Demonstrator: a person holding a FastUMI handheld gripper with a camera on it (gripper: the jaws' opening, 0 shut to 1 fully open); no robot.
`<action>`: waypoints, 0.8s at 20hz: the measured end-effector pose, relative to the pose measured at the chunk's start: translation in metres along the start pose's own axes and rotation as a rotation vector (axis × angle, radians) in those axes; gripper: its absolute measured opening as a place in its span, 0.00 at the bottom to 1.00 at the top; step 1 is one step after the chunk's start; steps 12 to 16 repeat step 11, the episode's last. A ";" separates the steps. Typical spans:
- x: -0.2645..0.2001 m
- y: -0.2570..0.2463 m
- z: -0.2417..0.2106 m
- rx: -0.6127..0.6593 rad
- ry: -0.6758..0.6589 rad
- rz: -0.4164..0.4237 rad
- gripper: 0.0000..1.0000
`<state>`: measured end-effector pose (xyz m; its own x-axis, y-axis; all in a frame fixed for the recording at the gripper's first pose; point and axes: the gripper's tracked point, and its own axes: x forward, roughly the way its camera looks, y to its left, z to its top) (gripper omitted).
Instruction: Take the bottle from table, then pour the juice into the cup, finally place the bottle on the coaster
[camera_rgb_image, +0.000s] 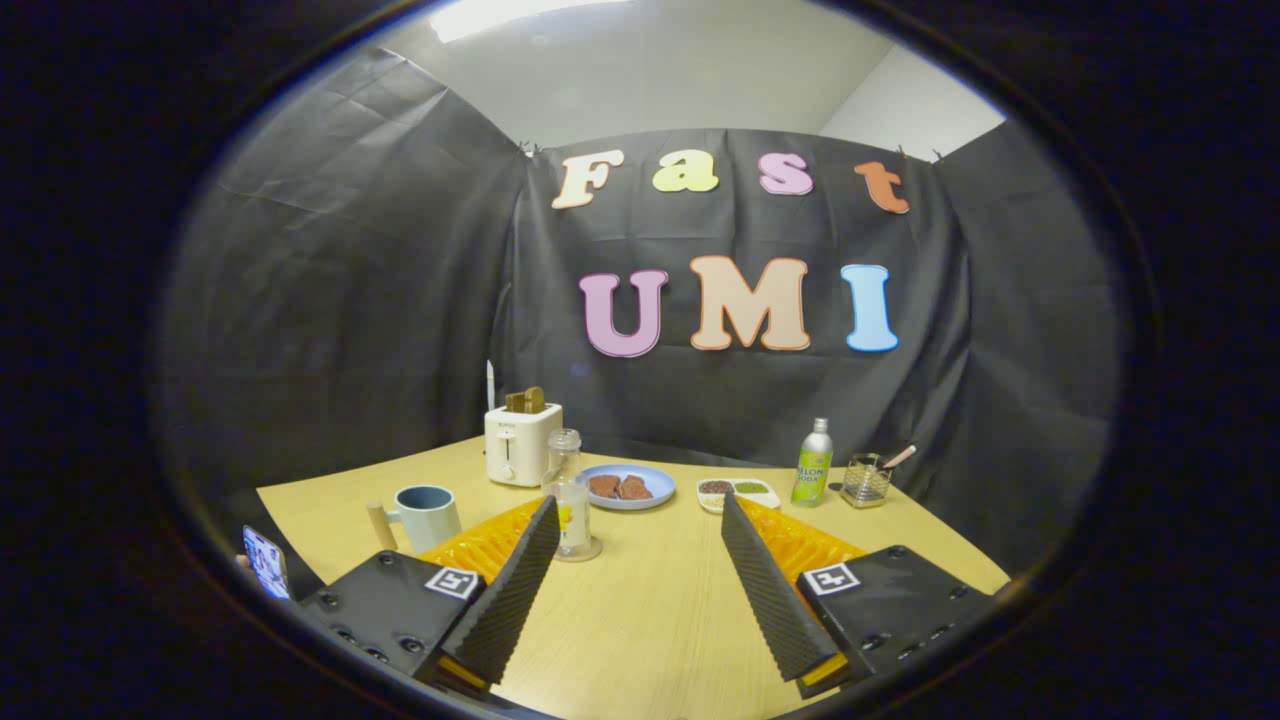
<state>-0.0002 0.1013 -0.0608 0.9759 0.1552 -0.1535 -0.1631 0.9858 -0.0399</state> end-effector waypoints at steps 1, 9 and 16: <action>-0.002 0.000 0.002 0.002 -0.008 -0.001 1.00; -0.011 -0.014 0.023 0.019 -0.065 -0.046 1.00; -0.010 -0.017 0.026 0.023 -0.075 -0.061 1.00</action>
